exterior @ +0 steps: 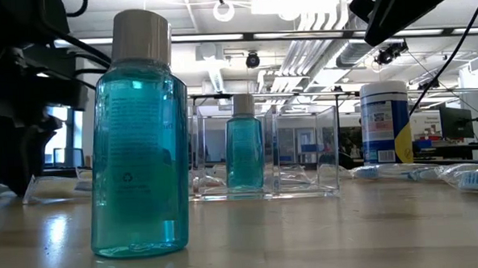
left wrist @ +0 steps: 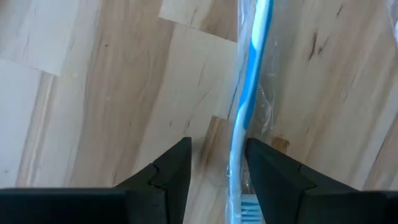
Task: Pick & Place toothbrushing station
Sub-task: Put the blue toothbrush into the transparent organizer
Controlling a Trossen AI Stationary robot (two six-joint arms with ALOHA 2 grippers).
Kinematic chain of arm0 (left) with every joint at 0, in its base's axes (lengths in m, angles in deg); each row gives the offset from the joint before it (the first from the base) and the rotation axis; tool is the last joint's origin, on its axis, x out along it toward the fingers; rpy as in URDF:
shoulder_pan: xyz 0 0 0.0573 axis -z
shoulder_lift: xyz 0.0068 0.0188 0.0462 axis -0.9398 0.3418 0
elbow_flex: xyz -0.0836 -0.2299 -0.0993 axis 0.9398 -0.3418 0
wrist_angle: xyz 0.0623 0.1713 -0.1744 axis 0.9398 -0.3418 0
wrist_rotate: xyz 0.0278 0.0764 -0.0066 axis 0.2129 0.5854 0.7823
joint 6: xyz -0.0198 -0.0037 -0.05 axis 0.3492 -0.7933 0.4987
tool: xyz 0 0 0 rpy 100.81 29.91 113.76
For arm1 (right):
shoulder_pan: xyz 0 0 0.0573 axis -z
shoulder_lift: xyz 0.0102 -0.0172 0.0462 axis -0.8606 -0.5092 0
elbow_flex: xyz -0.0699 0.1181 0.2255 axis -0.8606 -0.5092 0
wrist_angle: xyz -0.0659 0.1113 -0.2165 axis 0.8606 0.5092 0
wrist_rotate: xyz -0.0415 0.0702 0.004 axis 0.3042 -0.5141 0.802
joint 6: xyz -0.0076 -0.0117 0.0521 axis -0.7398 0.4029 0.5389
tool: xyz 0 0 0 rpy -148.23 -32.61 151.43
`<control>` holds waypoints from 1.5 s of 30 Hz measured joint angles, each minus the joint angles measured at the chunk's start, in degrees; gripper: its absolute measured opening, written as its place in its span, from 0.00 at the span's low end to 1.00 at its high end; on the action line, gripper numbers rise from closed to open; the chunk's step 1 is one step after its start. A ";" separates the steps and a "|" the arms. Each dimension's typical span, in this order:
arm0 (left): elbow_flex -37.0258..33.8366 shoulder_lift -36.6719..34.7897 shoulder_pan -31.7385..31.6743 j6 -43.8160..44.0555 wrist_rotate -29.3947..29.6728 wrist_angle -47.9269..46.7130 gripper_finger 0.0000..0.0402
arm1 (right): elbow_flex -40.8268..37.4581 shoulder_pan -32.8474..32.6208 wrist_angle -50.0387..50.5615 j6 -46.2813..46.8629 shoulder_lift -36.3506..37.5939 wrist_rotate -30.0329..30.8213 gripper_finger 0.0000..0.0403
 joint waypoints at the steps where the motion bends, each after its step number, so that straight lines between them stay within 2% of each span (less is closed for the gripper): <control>1: 0.00 0.79 0.00 -0.38 -0.19 0.09 0.37 | 0.00 0.00 0.01 -0.01 0.00 0.00 0.20; 5: -0.02 2.56 0.11 -0.68 -0.21 0.06 0.29 | 0.00 0.00 0.01 -0.17 0.00 0.00 0.20; 10: -0.13 2.24 0.11 -1.21 0.66 0.21 0.08 | 0.00 0.00 0.03 -0.20 0.00 0.00 0.20; 12: -0.07 2.22 0.13 -1.00 0.87 -0.01 0.03 | 0.00 0.00 0.04 -0.20 0.00 0.00 0.20; 17: 1.24 2.28 0.13 -0.89 1.74 -1.47 0.02 | 0.00 0.00 0.05 -0.20 0.00 0.00 0.20; 22: 7.01 2.55 1.96 -0.86 4.13 -10.81 0.02 | 0.00 0.00 0.08 0.09 0.00 0.05 0.20; 27: 17.52 2.48 7.28 0.70 11.69 -24.38 0.01 | 0.00 0.00 0.05 0.29 0.00 0.19 0.20; 30: 24.52 2.42 11.58 1.71 17.90 -28.26 0.01 | 0.00 0.00 0.07 0.28 0.00 0.17 0.20; 32: 28.15 2.44 14.73 -0.66 21.97 -28.66 0.01 | 0.00 0.00 0.03 0.37 0.00 0.18 0.20; 35: 32.46 3.29 20.01 -9.28 29.90 -28.12 0.01 | 0.00 -0.04 -2.46 0.48 0.00 0.03 0.20; 37: 34.34 4.74 23.33 -18.34 35.79 -26.22 0.01 | 0.00 -0.31 -7.63 0.50 0.00 -0.23 0.20; 41: 35.85 9.92 28.00 -47.50 47.60 -17.11 0.01 | 0.00 -0.44 -17.28 -0.15 0.00 -1.98 0.20; 45: 35.93 17.56 28.30 -76.59 55.87 1.38 0.01 | 0.00 -0.37 -22.94 -0.15 0.00 -1.82 0.20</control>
